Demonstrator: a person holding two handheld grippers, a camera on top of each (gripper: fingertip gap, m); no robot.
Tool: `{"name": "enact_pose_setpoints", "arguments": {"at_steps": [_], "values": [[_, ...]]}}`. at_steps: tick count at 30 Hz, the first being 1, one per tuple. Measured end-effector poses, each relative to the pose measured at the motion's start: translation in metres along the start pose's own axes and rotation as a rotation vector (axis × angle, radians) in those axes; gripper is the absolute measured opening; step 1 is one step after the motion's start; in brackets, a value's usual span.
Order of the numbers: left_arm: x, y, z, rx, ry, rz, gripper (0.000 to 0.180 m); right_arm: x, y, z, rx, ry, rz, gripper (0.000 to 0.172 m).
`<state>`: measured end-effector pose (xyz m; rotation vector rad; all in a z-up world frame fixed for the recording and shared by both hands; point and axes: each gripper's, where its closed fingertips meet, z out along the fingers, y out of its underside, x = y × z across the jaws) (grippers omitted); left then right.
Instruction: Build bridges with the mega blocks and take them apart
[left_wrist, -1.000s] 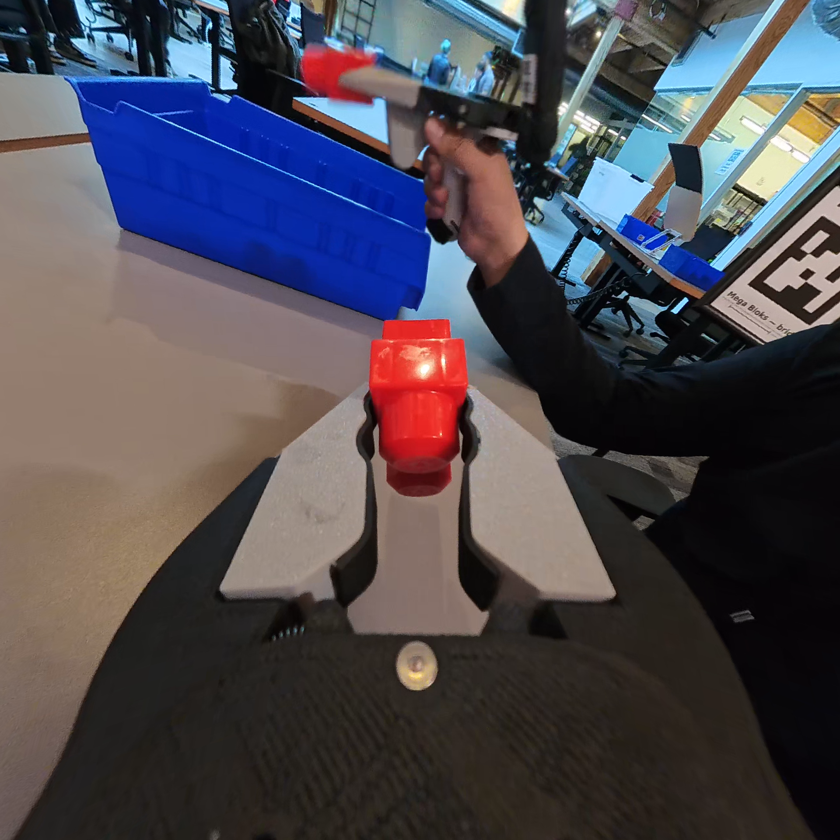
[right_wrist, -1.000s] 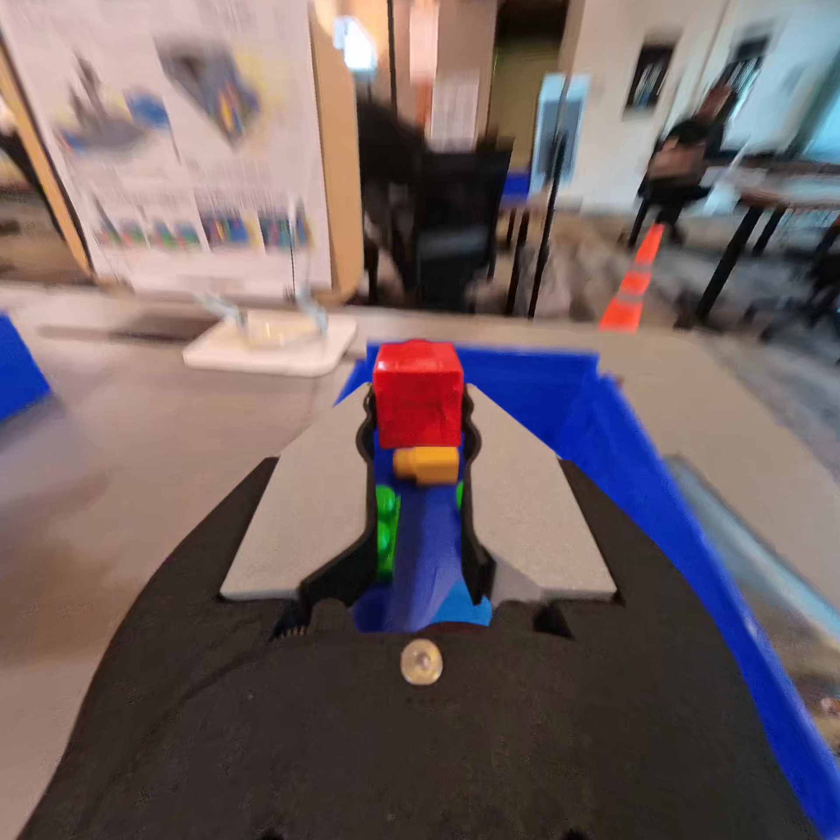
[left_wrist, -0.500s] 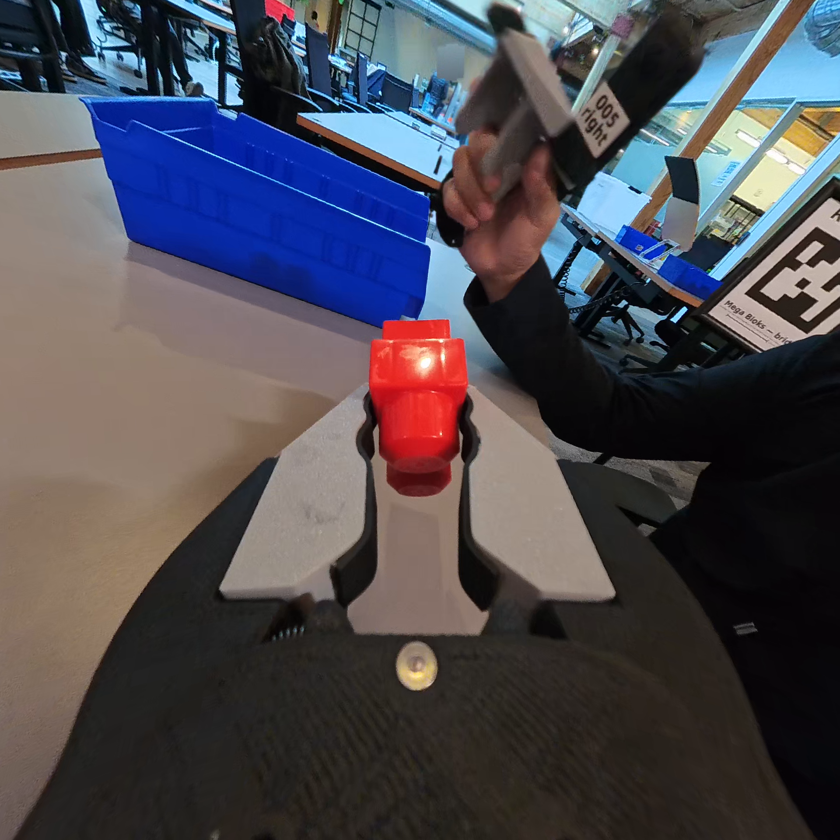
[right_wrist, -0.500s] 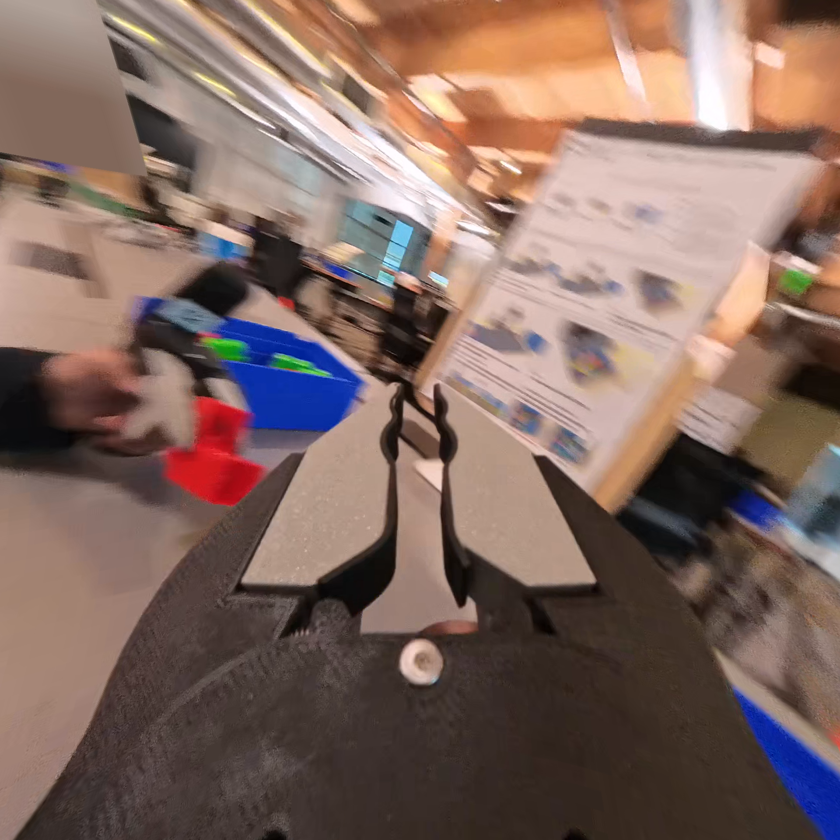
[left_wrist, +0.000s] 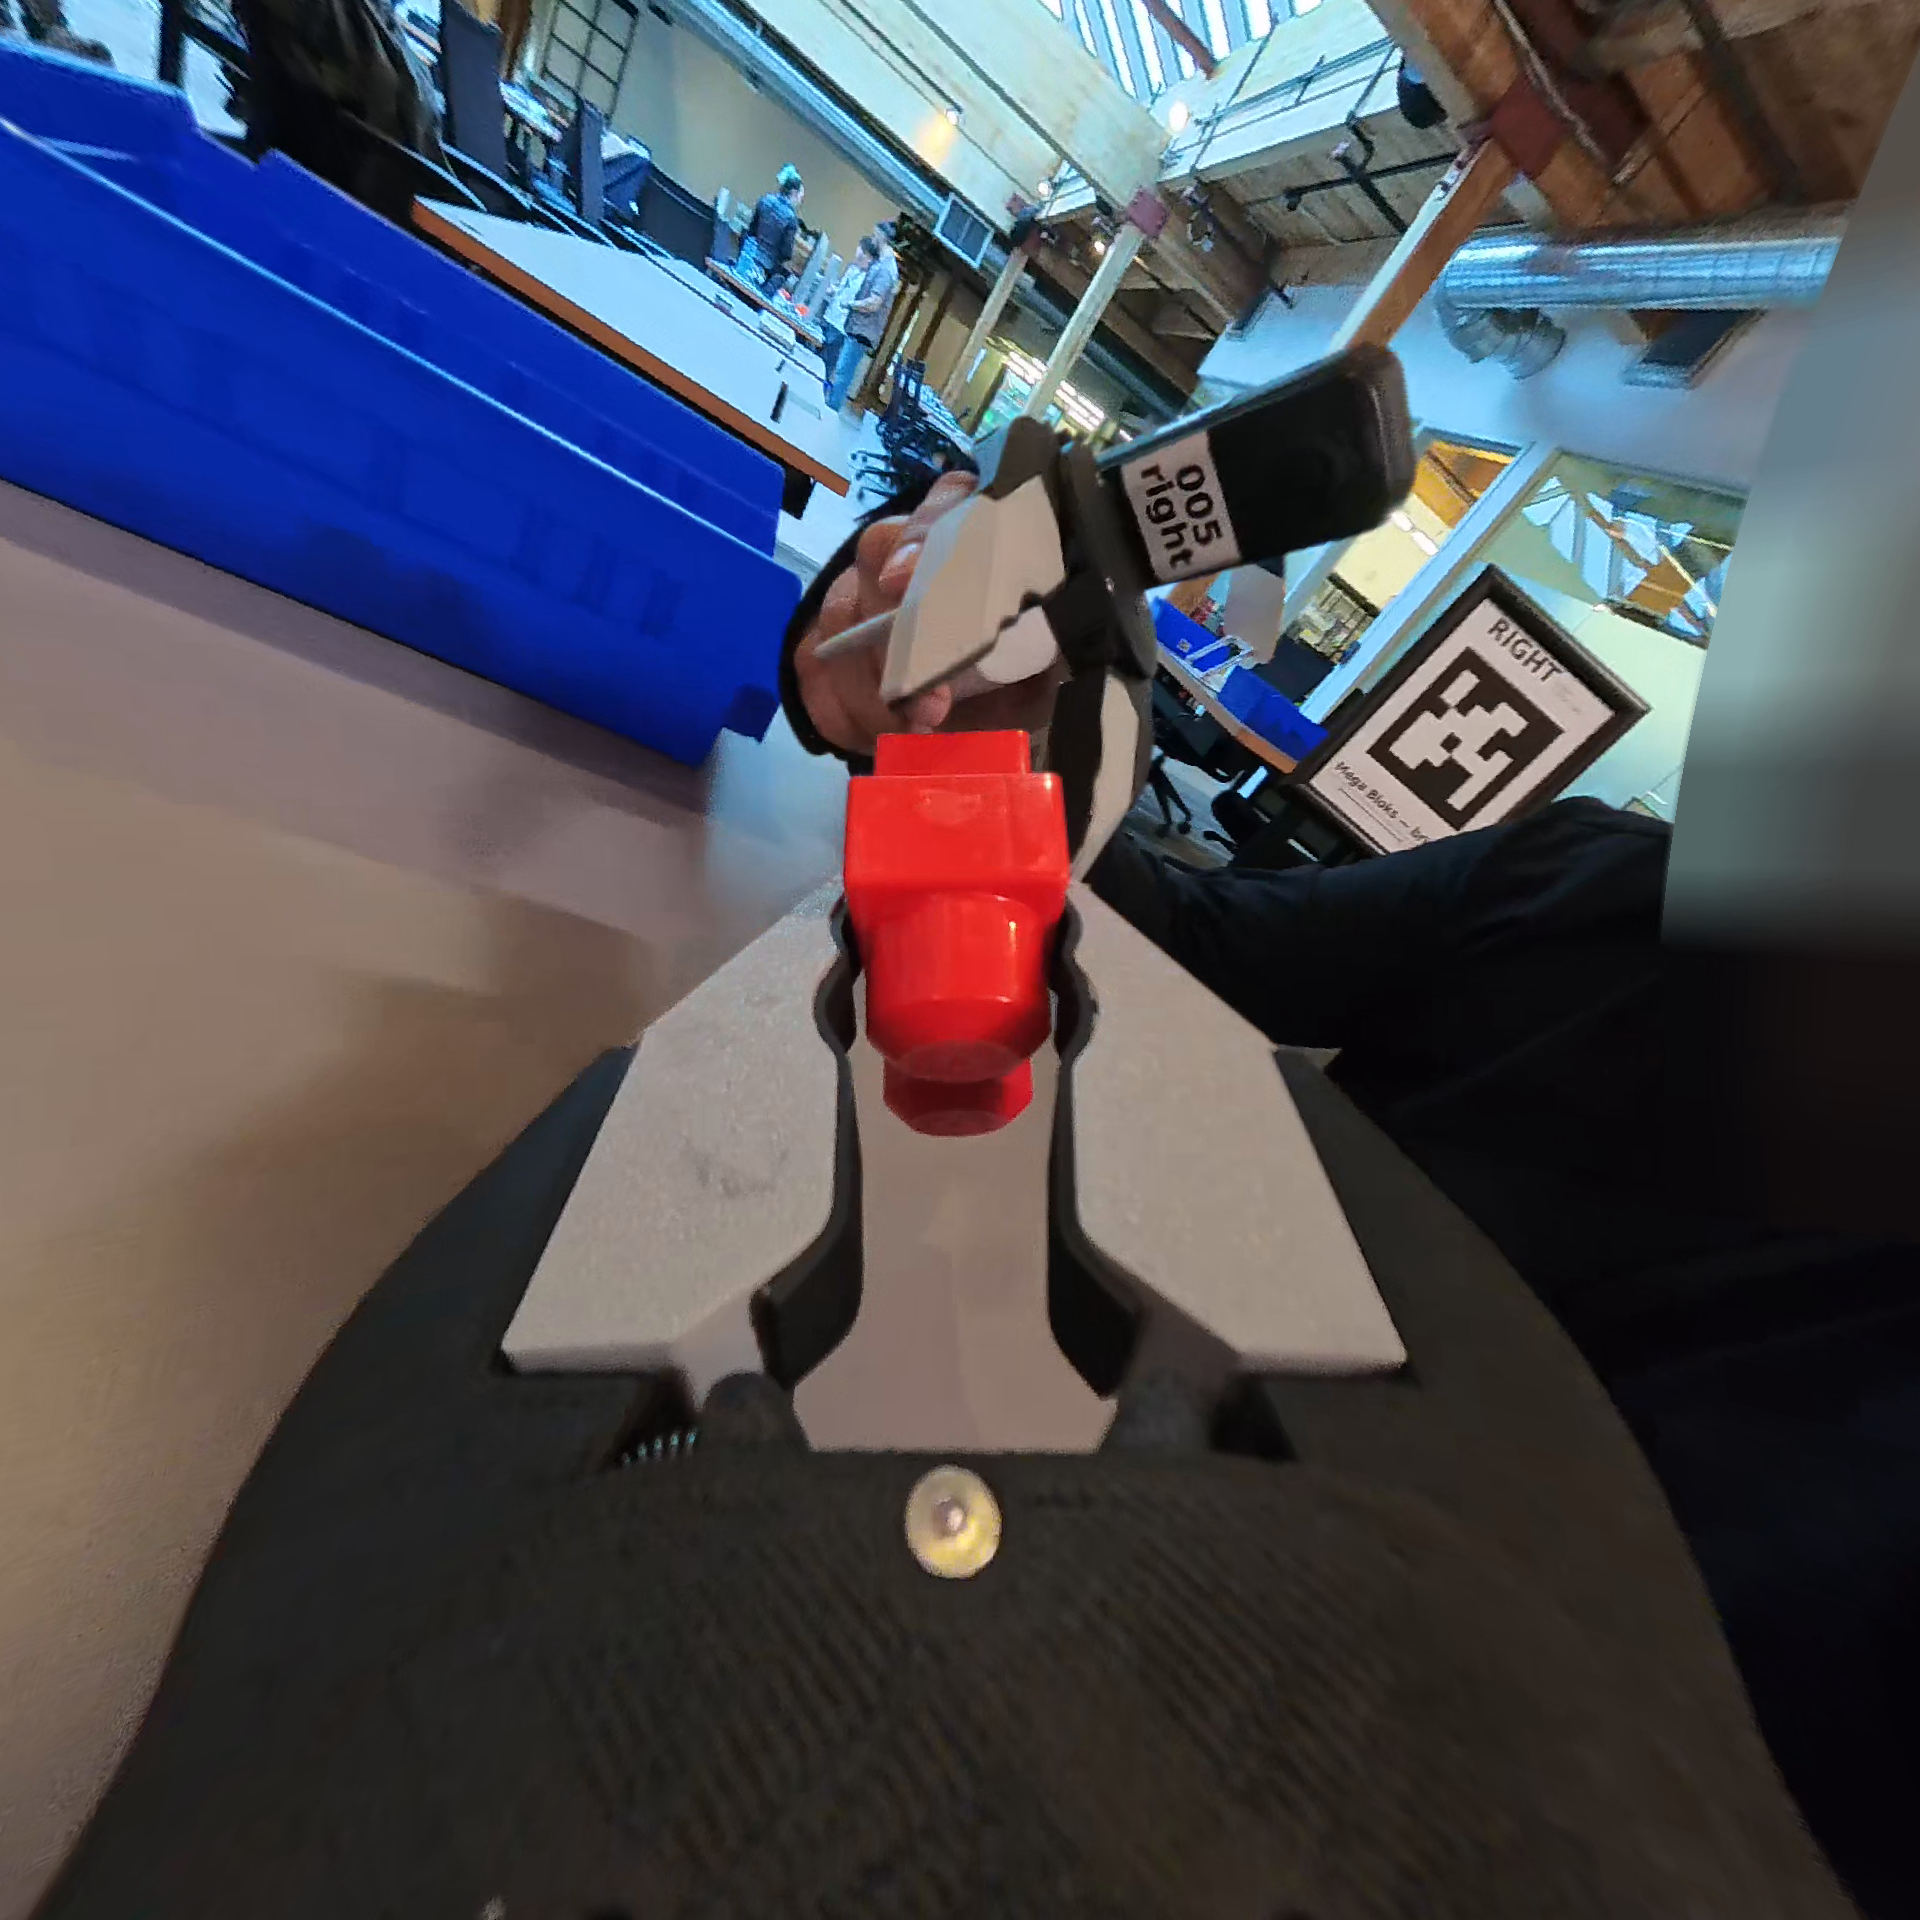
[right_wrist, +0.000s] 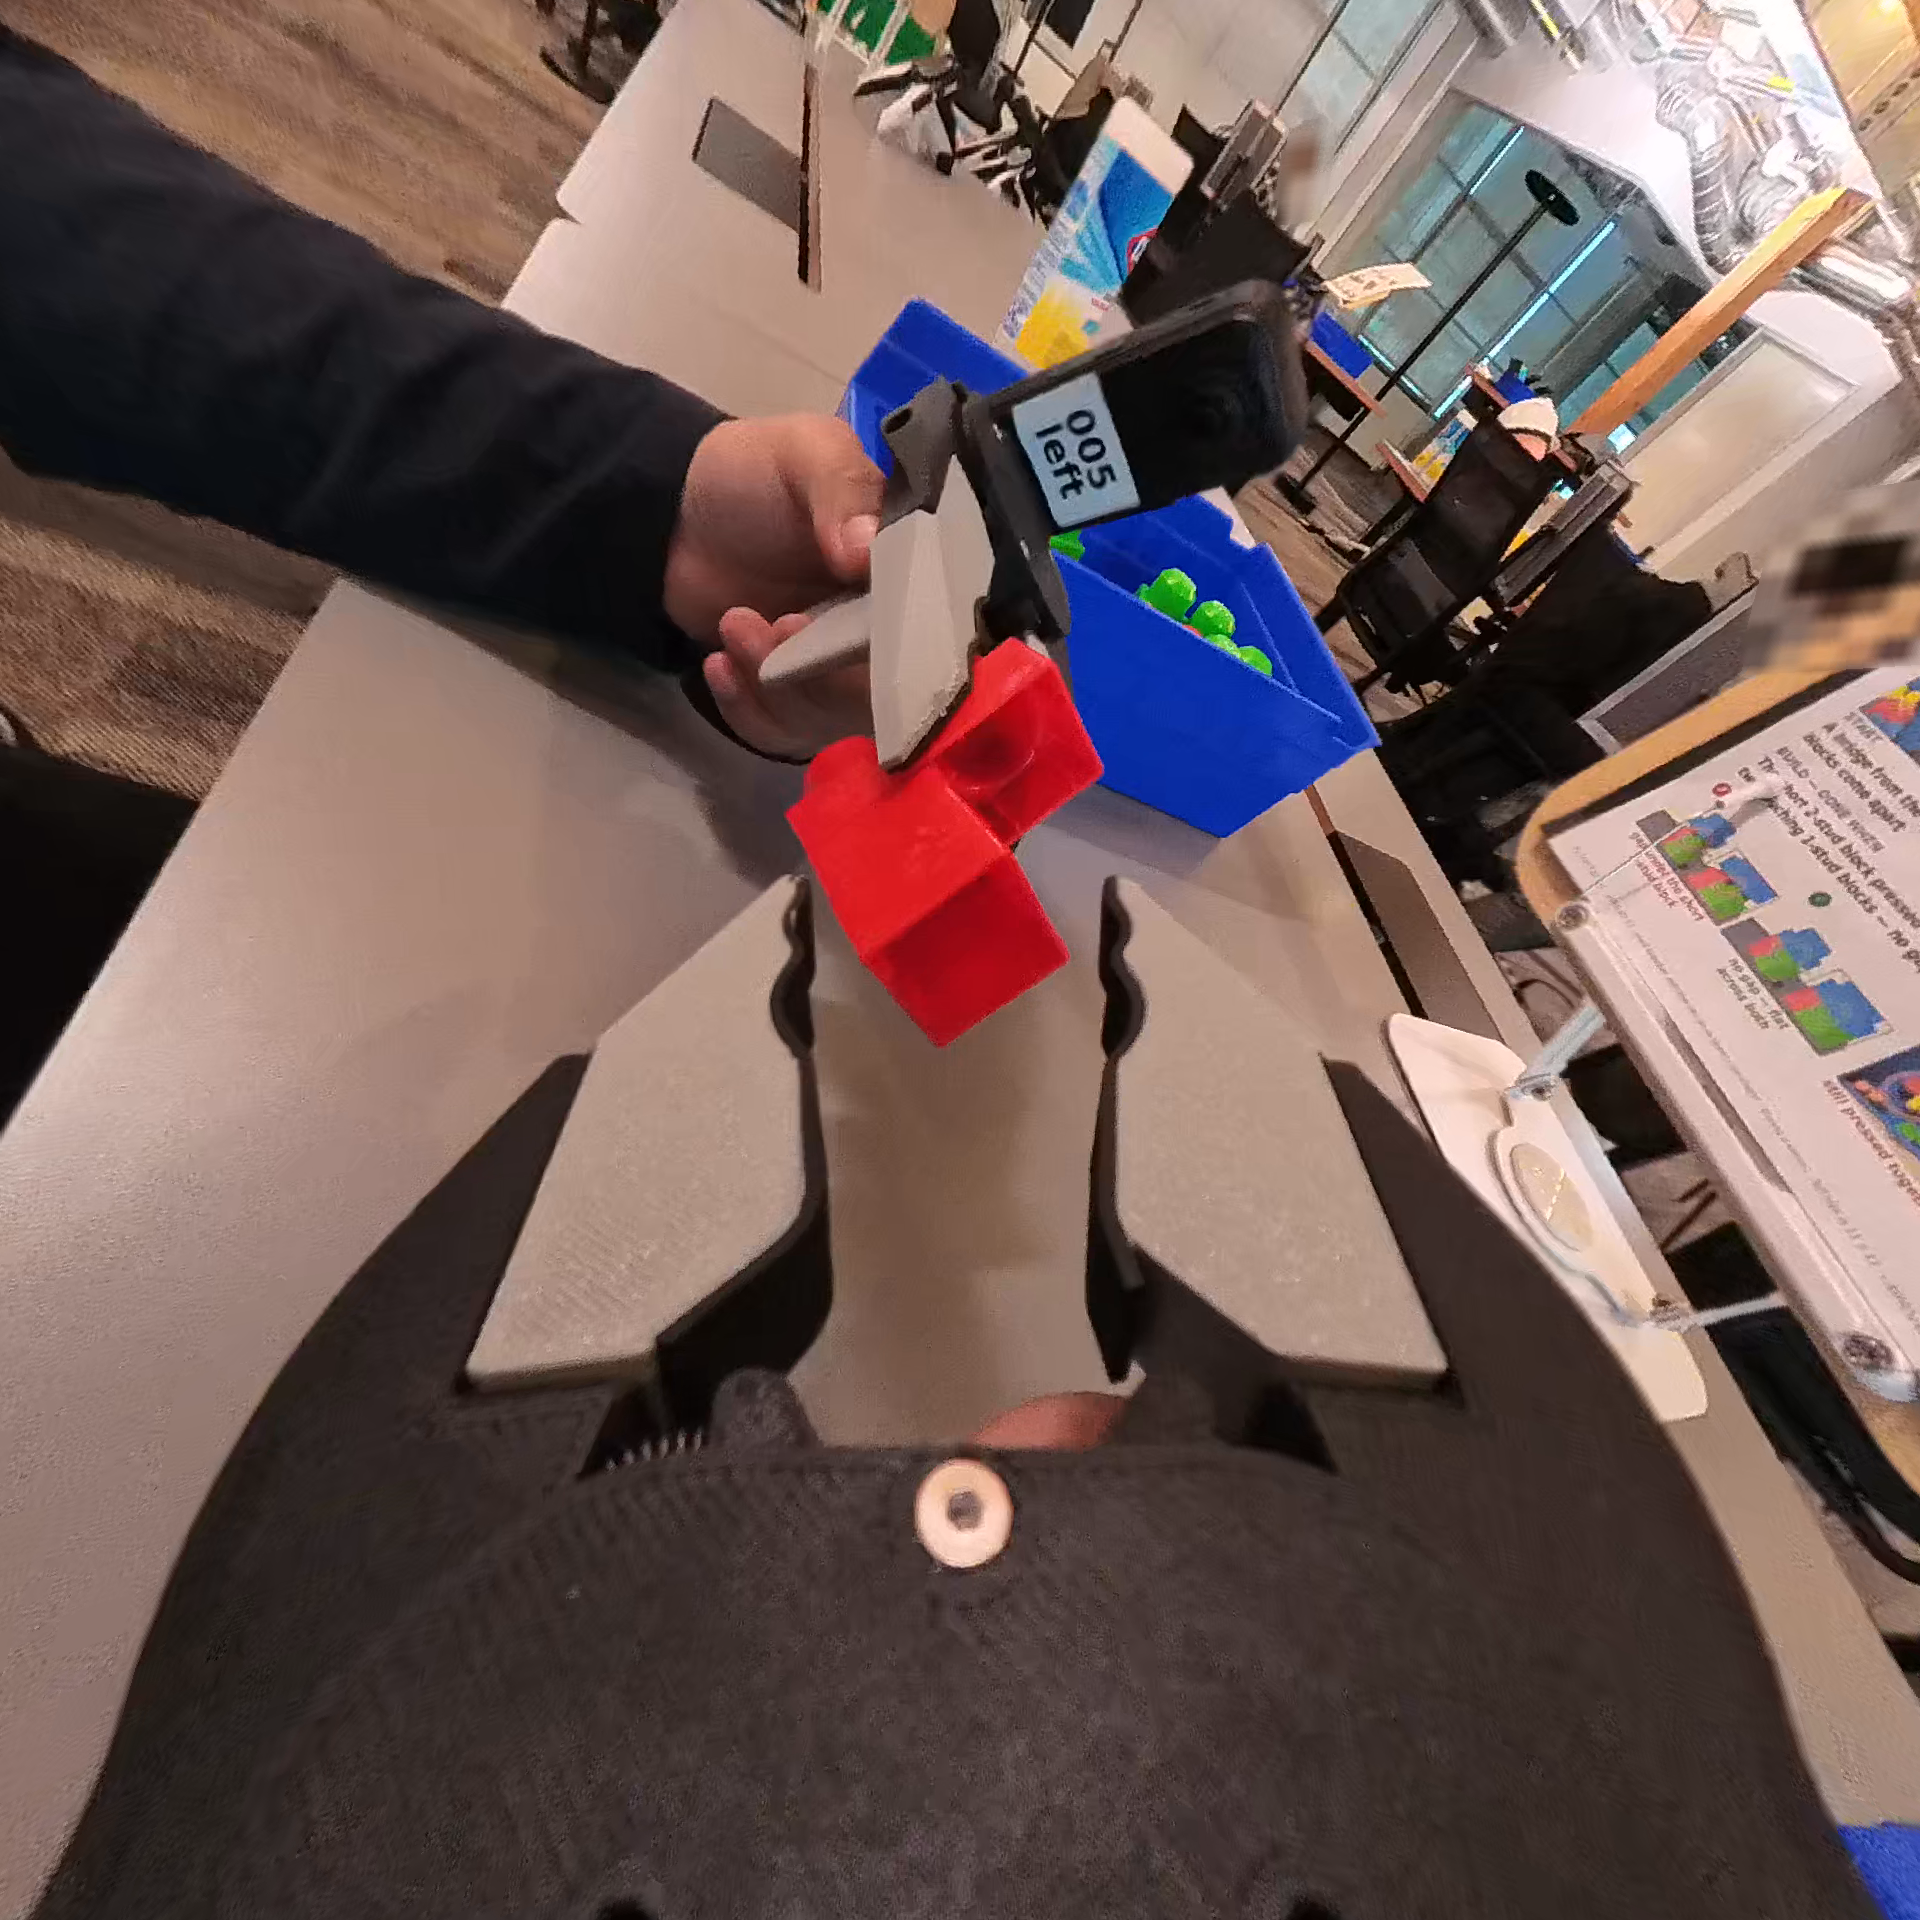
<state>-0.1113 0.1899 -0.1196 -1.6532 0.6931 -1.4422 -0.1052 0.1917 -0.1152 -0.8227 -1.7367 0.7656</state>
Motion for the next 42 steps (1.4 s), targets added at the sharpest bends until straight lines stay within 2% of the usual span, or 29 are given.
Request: {"name": "enact_pose_setpoints", "arguments": {"at_steps": [3, 5, 8, 9, 11, 12, 15, 23, 30, 42], "values": [[-0.002, 0.003, 0.002, -0.015, -0.005, -0.012, 0.034, -0.011, -0.001, 0.005, 0.008, -0.041, -0.028, 0.036], [-0.004, 0.006, 0.003, -0.027, -0.016, -0.013, 0.034, -0.019, -0.001, 0.005, 0.016, -0.089, -0.041, 0.012], [-0.001, 0.008, 0.005, -0.036, 0.005, -0.027, 0.034, -0.019, -0.006, 0.002, 0.045, -0.091, -0.044, 0.001], [0.0, 0.007, 0.005, -0.03, 0.006, -0.02, 0.034, -0.017, -0.007, 0.002, 0.052, -0.073, -0.041, 0.006], [-0.003, 0.007, 0.004, -0.037, -0.012, -0.027, 0.034, -0.012, -0.004, 0.001, 0.039, -0.048, -0.028, 0.039], [-0.007, 0.005, 0.003, -0.02, -0.034, -0.027, 0.034, -0.013, -0.003, 0.0, 0.034, -0.058, -0.02, 0.046], [0.004, -0.009, -0.006, 0.064, 0.049, -0.06, 0.034, -0.019, -0.002, 0.0, 0.031, -0.089, -0.023, 0.05], [0.004, -0.007, -0.003, 0.054, 0.056, -0.078, 0.034, -0.017, 0.004, 0.017, -0.032, 0.017, -0.164, 0.036], [0.002, -0.007, -0.001, 0.067, 0.089, -0.151, 0.034, -0.016, 0.002, 0.013, -0.019, -0.013, -0.107, 0.034], [0.005, 0.0, 0.001, 0.025, 0.092, -0.123, 0.035, -0.012, -0.005, 0.002, 0.034, -0.029, -0.062, 0.034]]}}
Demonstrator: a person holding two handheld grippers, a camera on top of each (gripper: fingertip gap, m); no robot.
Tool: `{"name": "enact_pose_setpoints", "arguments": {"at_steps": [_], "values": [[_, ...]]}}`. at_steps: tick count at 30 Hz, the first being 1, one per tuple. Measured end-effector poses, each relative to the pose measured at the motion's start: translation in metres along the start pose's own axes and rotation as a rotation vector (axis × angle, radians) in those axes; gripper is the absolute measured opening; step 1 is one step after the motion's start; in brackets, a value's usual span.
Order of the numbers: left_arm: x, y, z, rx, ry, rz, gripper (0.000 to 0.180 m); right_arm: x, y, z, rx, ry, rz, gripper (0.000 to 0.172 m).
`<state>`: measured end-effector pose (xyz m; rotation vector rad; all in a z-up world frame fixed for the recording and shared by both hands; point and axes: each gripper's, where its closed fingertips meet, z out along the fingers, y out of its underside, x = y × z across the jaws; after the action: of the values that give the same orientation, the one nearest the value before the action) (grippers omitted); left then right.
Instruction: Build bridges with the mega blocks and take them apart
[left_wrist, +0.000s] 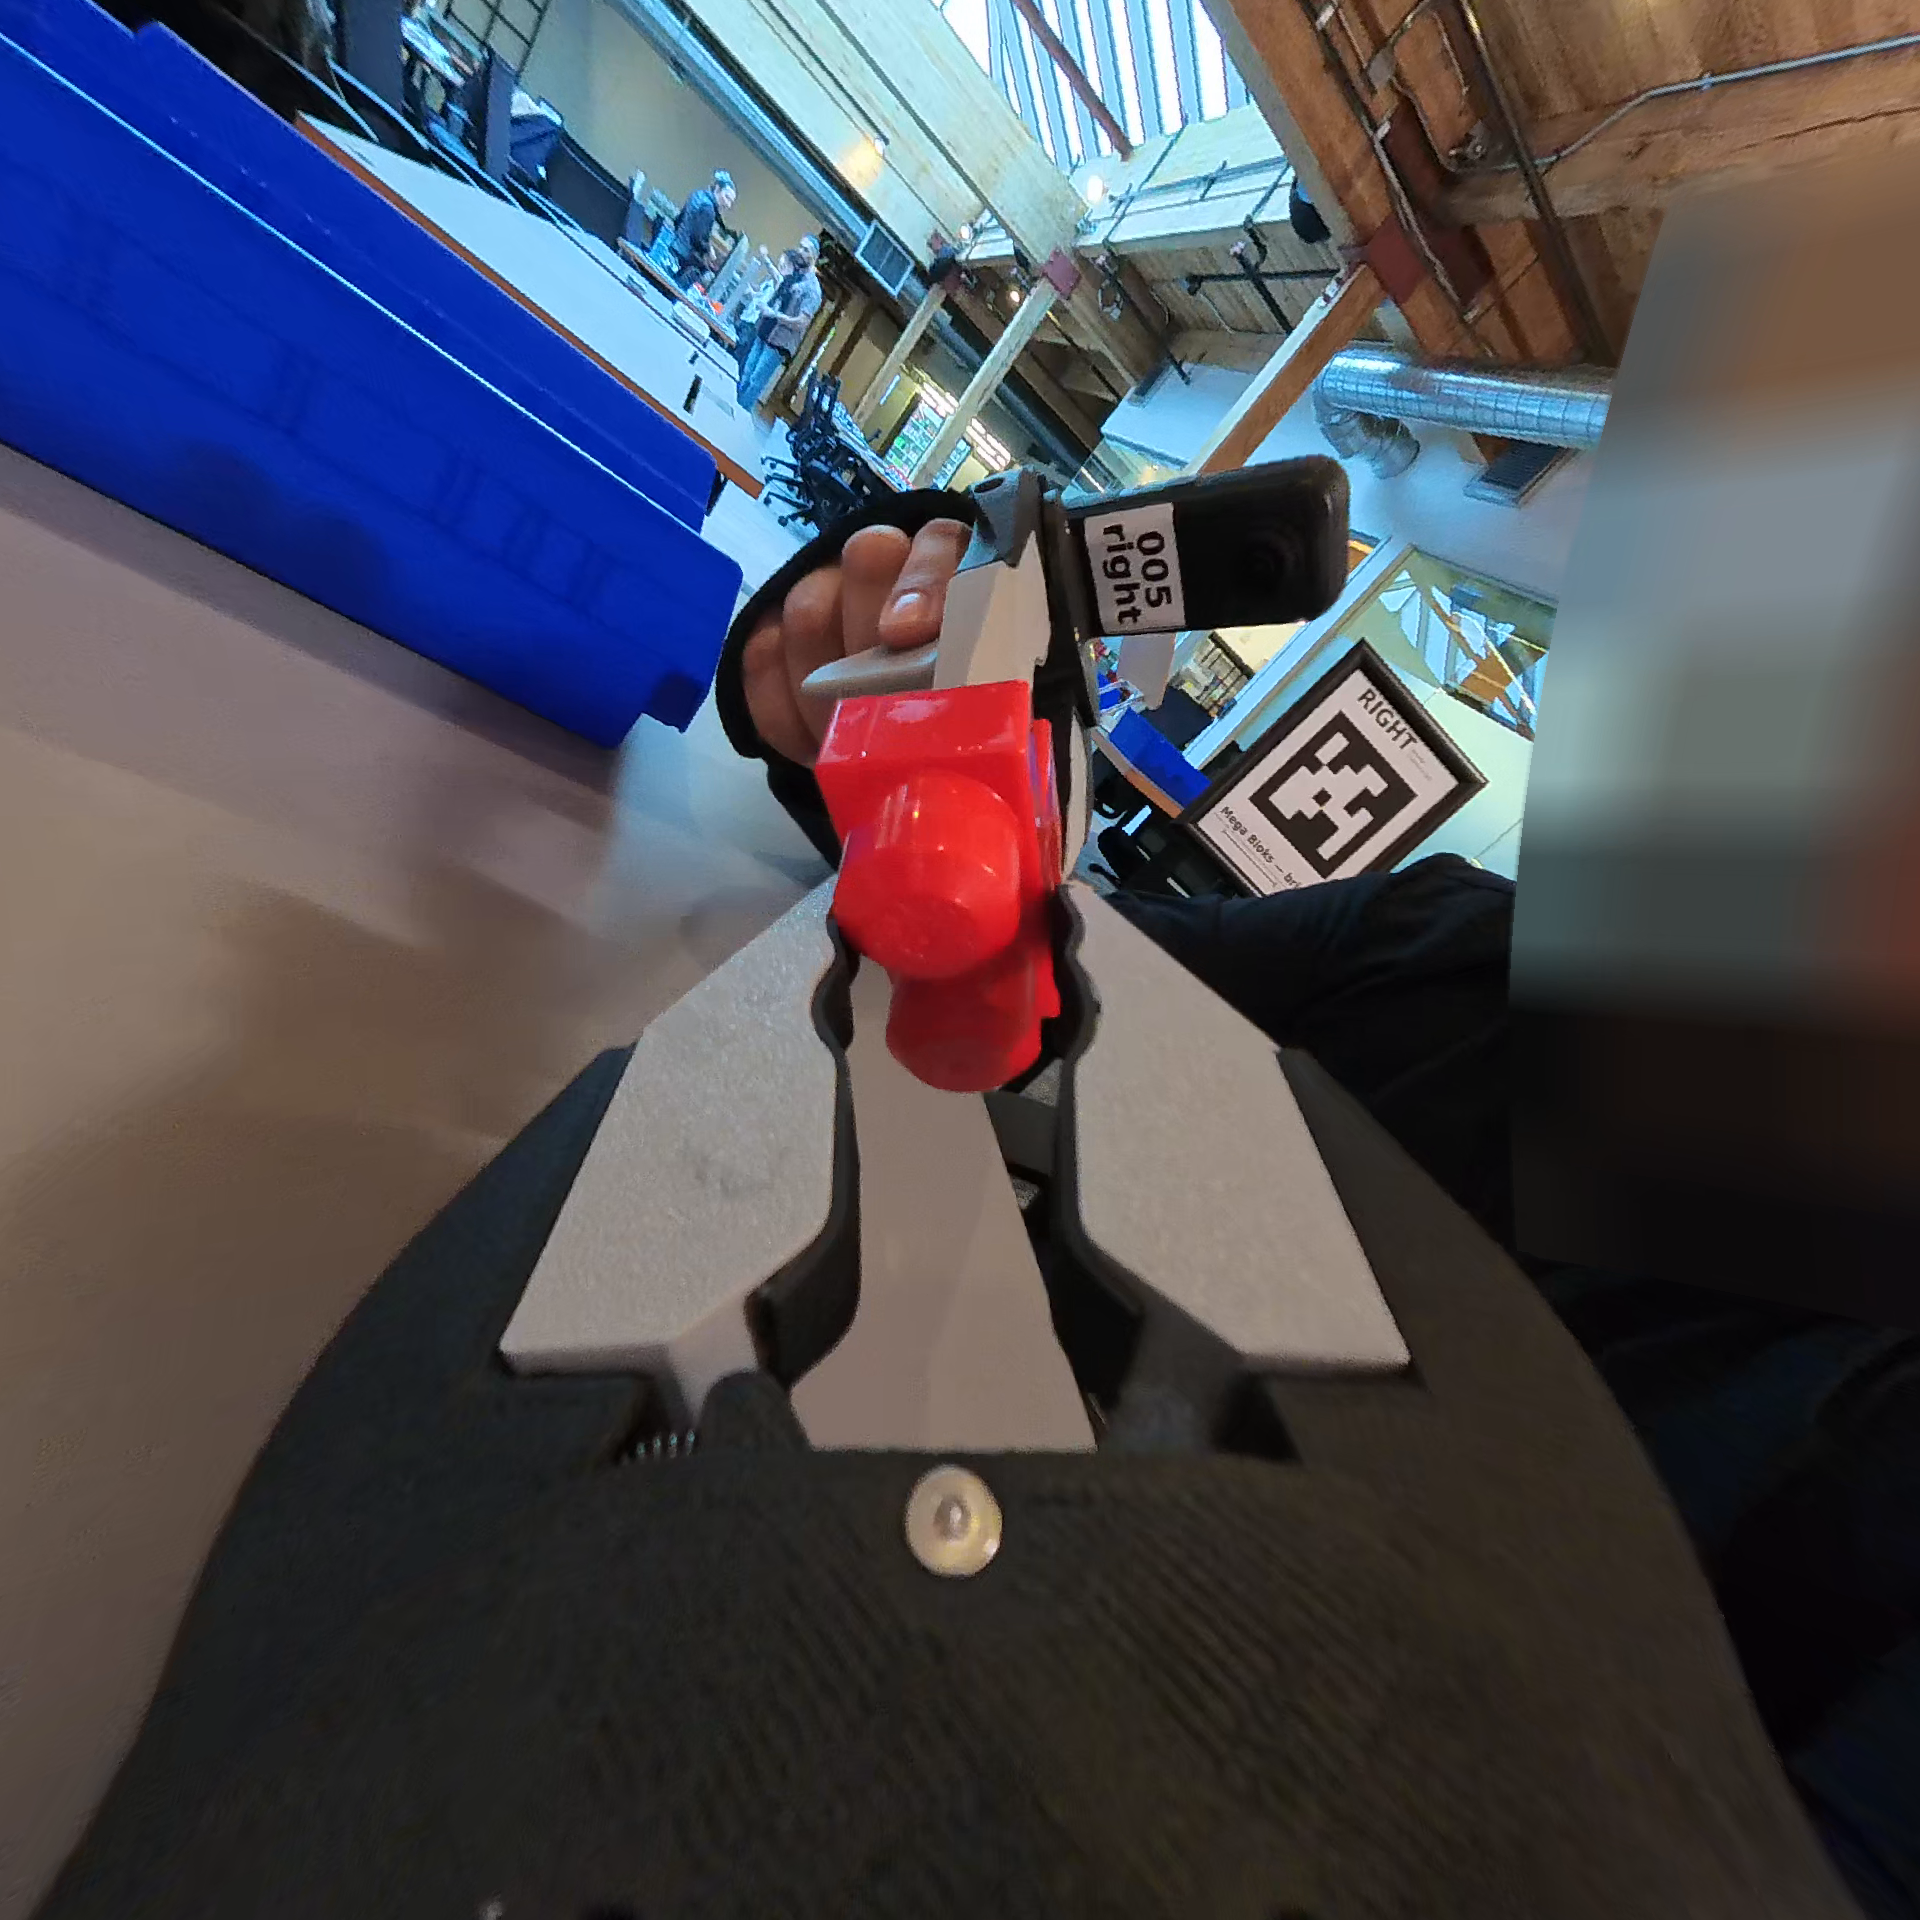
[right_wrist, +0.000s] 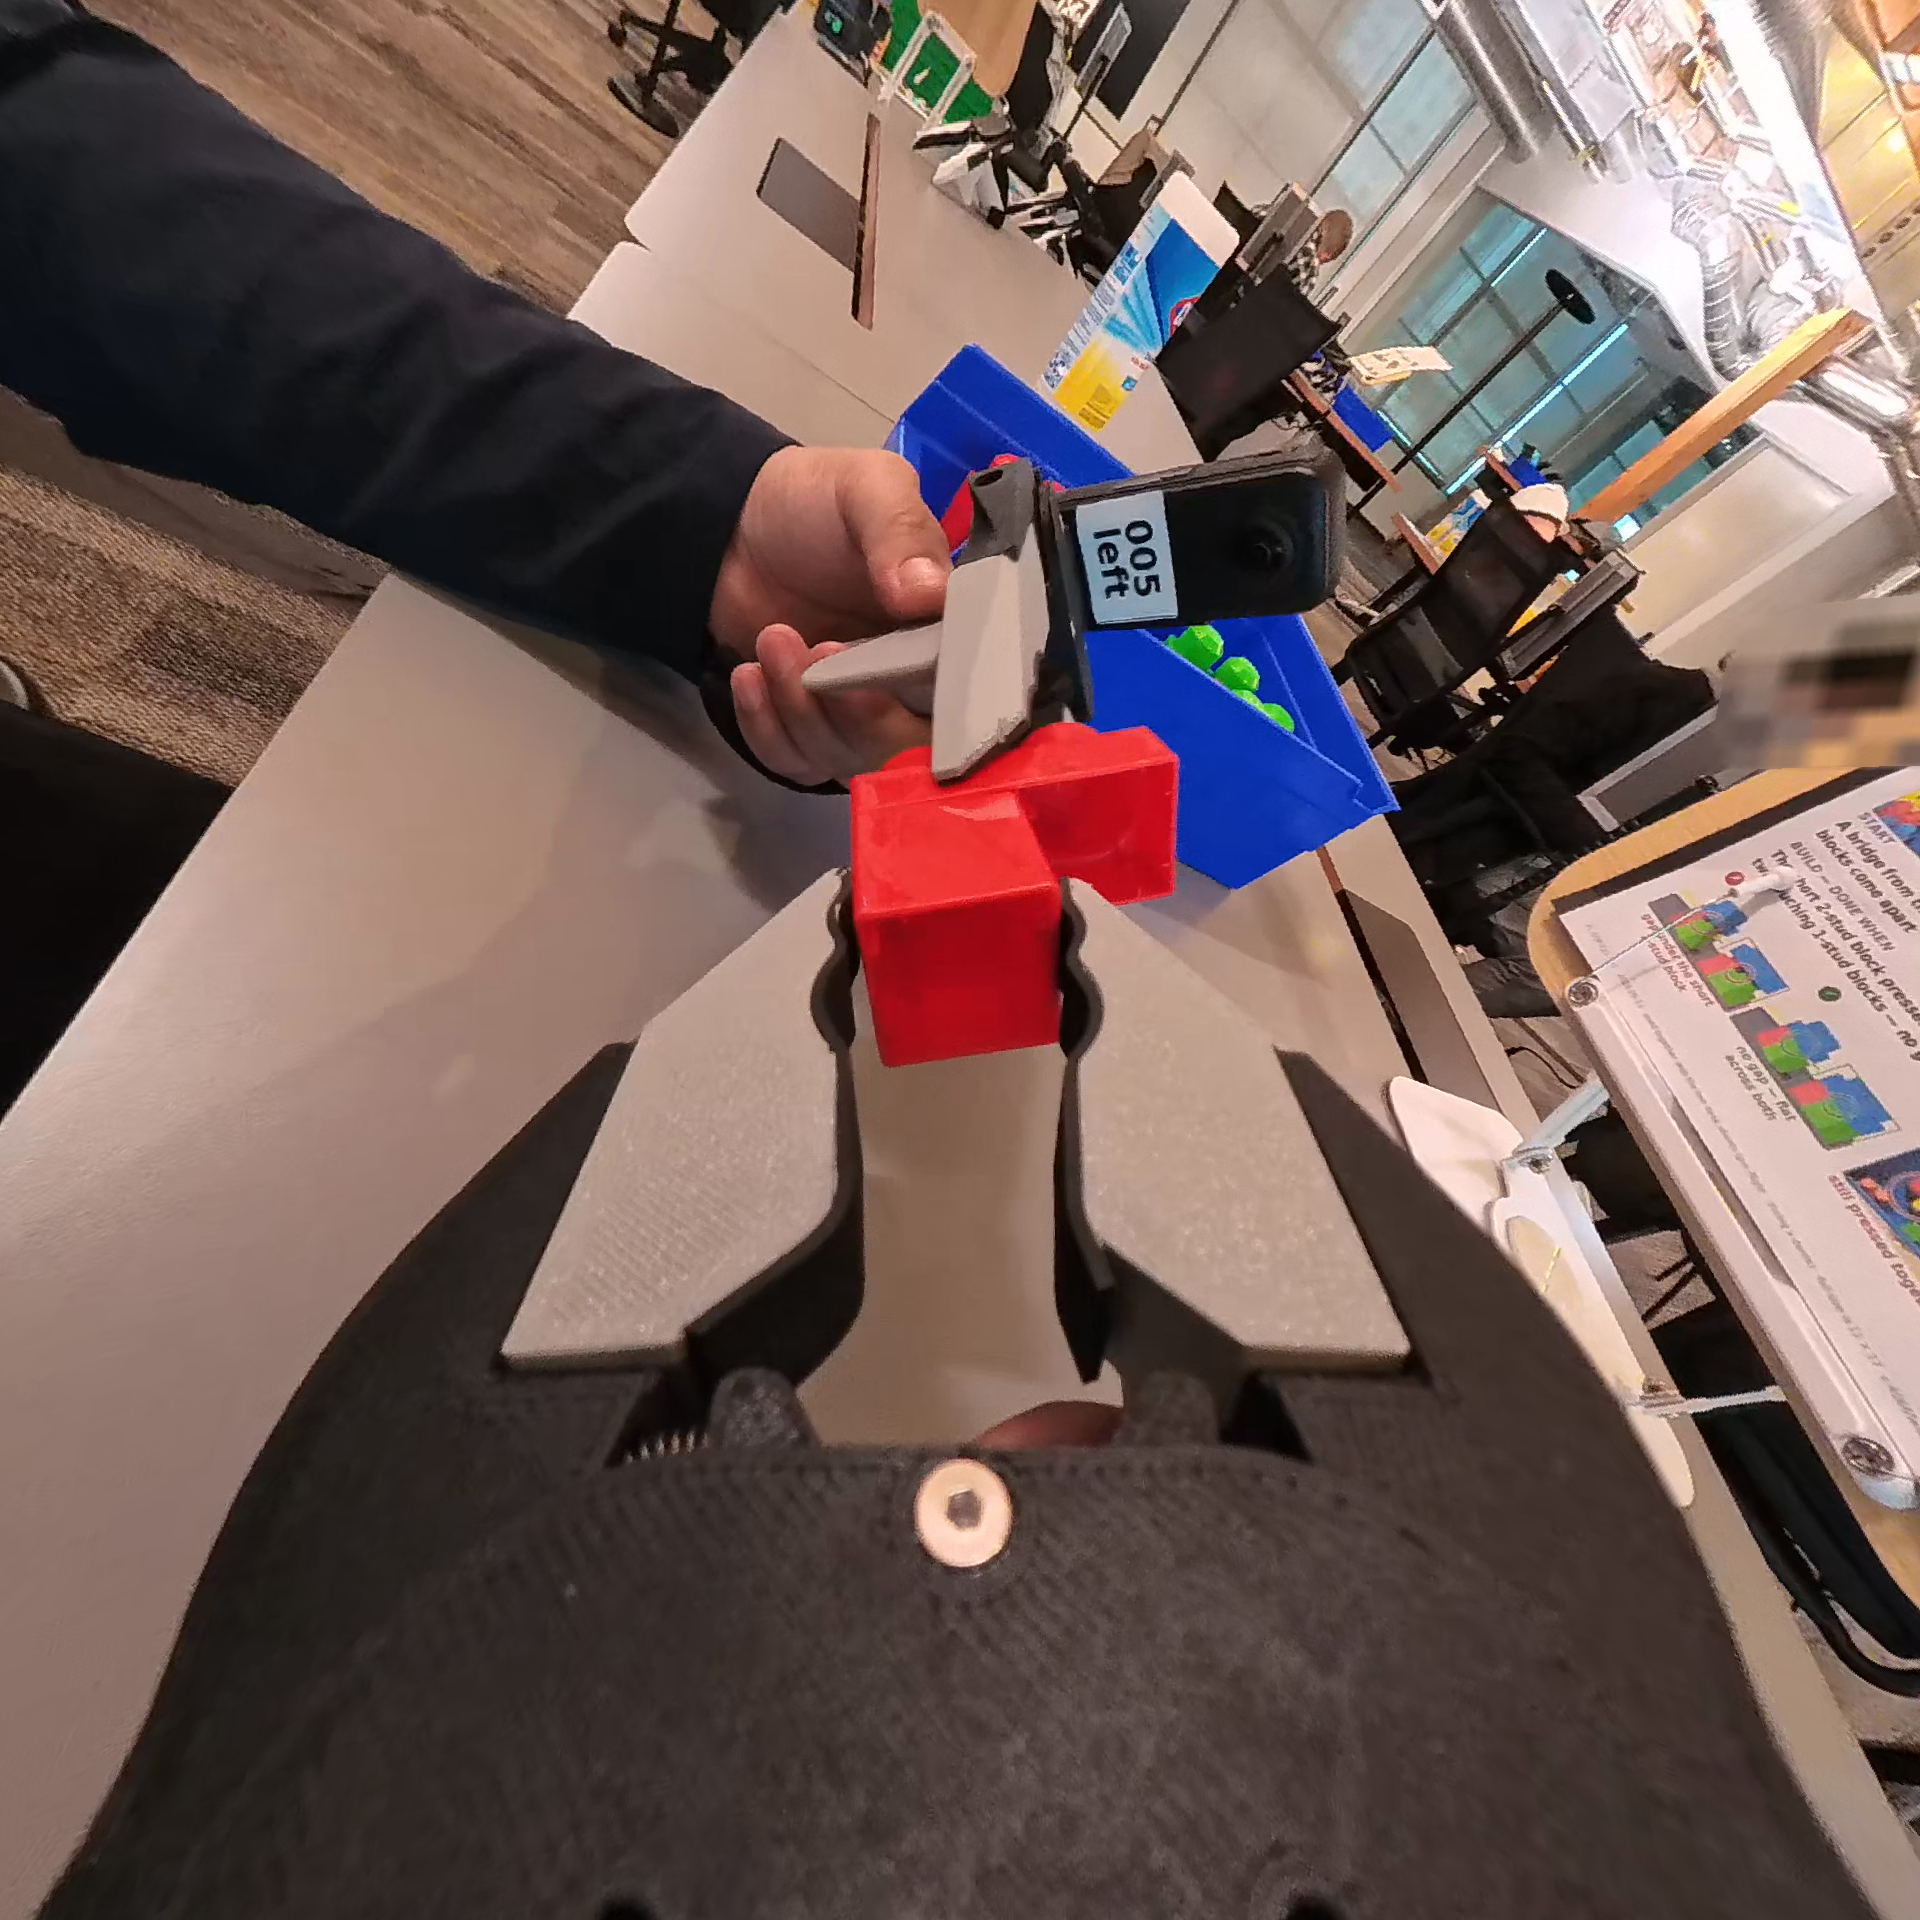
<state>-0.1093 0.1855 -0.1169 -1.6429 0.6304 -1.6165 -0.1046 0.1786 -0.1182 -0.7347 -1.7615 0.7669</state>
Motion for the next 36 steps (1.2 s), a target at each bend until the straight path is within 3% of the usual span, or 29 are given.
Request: {"name": "enact_pose_setpoints", "arguments": {"at_steps": [12, 18, 23, 30, 36], "values": [[0.003, 0.003, 0.004, -0.01, 0.022, -0.002, 0.036, -0.001, -0.003, 0.0, 0.019, -0.012, 0.011, 0.034], [-0.003, 0.001, -0.001, -0.035, -0.084, 0.107, 0.035, -0.003, 0.011, 0.006, -0.047, -0.025, 0.027, 0.034], [-0.003, -0.001, -0.003, -0.051, -0.163, 0.217, 0.035, -0.002, 0.012, 0.008, -0.025, -0.084, 0.184, 0.034], [0.002, 0.0, -0.001, -0.056, -0.141, 0.234, 0.035, -0.001, 0.005, 0.005, 0.052, -0.159, 0.34, 0.033], [0.007, -0.002, 0.001, -0.078, -0.204, 0.404, 0.035, -0.004, 0.003, 0.003, 0.105, -0.281, 0.553, 0.033]]}}
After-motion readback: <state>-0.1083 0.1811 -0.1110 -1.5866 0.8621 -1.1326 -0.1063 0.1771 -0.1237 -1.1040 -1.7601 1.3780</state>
